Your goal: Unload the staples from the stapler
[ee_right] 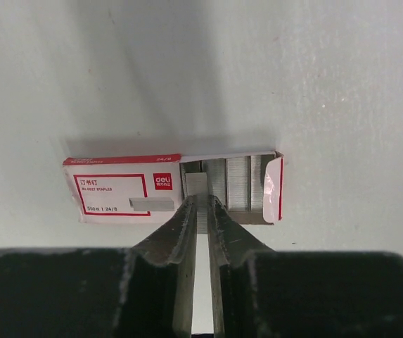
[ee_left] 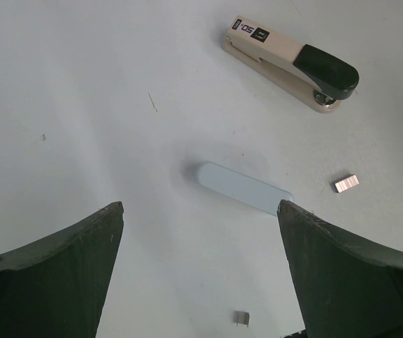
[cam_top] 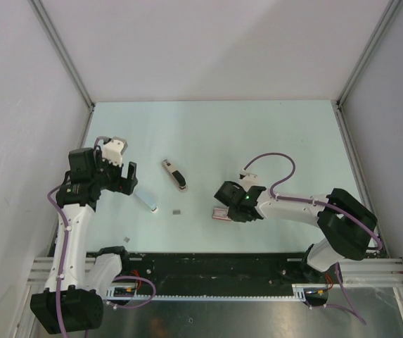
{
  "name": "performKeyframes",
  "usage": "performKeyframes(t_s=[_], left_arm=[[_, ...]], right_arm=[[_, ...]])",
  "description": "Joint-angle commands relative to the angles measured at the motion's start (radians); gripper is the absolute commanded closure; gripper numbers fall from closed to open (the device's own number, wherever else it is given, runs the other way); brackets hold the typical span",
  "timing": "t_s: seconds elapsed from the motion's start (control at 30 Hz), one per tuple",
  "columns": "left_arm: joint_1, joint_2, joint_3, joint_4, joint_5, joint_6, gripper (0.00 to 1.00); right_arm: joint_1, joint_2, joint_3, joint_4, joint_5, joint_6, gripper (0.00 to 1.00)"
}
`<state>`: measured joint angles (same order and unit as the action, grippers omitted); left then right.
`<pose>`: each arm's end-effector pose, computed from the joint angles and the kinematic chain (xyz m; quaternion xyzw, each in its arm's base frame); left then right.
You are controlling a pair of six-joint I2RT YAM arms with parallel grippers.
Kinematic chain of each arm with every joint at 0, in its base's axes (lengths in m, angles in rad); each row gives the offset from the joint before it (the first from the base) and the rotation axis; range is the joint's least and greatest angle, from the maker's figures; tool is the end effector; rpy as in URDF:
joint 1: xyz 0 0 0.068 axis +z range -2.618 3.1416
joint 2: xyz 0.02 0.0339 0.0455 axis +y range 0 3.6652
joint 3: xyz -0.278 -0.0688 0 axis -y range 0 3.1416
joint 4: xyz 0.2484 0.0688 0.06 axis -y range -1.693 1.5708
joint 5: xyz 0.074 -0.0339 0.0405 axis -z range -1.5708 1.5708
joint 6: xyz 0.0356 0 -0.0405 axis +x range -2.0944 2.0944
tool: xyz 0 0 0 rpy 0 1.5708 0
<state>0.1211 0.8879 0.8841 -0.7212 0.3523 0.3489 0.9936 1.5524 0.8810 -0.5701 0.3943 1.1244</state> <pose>0.1738 0.0088 0.3170 0.1735 0.8838 -0.0613 0.4302 0.1649 0.2282 0.1828 0.0953 0.9632 0.0455 0.2472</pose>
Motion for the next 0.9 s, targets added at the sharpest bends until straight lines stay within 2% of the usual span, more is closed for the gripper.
performKeyframes(t_s=[0.0,0.3,0.43,0.67,0.87], left_arm=[[0.011,-0.02,-0.002,0.003,0.032,0.016,0.05],[0.011,-0.02,-0.005,0.002,0.035,0.016,0.05],[0.01,-0.02,-0.006,0.002,0.039,0.014,0.05],[0.009,-0.027,-0.007,0.002,0.033,0.016,0.05],[0.011,-0.032,-0.004,0.001,0.035,0.012,0.05]], right_arm=[[0.0,0.023,0.004,0.001,0.011,-0.002,0.89],[0.021,-0.048,0.008,-0.006,0.047,-0.011,0.81],[0.034,-0.091,0.011,-0.024,0.055,-0.007,0.8],[0.075,-0.122,0.012,-0.088,0.059,0.018,0.98],[0.104,-0.076,0.012,-0.114,0.035,0.022,1.0]])
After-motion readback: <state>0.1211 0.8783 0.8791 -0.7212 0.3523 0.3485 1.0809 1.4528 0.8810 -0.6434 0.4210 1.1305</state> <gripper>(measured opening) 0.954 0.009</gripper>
